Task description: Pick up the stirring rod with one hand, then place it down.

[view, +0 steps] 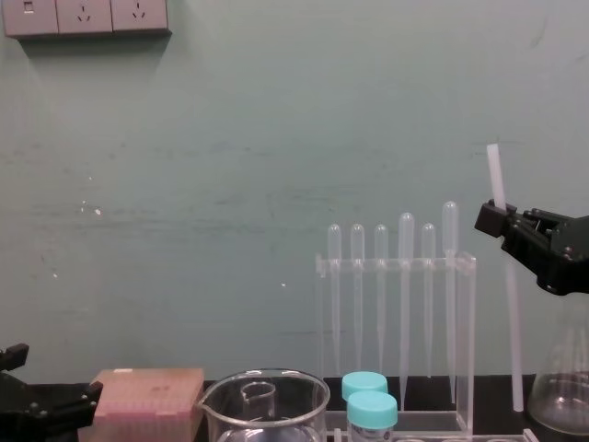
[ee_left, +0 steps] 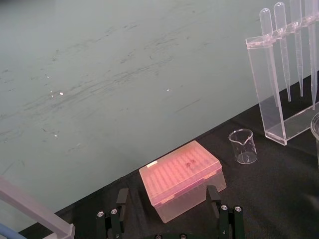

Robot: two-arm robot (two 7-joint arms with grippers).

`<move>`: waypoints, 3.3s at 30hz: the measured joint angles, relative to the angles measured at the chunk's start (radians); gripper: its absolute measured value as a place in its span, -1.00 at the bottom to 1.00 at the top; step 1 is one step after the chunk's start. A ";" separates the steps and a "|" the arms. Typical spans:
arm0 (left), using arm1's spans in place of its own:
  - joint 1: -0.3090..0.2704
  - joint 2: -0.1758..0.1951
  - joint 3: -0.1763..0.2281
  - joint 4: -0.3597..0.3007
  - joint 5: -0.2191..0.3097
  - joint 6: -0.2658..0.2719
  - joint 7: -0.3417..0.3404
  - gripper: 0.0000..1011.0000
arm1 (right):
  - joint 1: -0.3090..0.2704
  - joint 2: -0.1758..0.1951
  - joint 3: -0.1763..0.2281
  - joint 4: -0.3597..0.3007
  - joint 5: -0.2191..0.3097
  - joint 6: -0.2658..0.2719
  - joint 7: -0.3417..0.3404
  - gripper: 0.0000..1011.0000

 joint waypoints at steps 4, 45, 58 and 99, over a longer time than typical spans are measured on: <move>0.000 0.000 0.000 0.000 0.000 0.000 0.000 0.98 | 0.000 0.000 0.000 0.000 0.000 0.000 0.000 -0.86; 0.000 0.000 0.000 0.000 0.000 0.000 0.000 0.98 | -0.020 0.034 -0.014 -0.036 -0.007 0.045 0.053 -0.86; 0.000 0.000 0.000 0.000 0.000 0.000 0.000 0.98 | -0.004 0.034 -0.047 -0.001 0.006 0.070 0.093 -0.86; 0.000 0.000 0.000 0.000 0.000 0.000 0.000 0.98 | 0.085 0.013 -0.148 0.177 -0.039 0.129 0.140 -0.86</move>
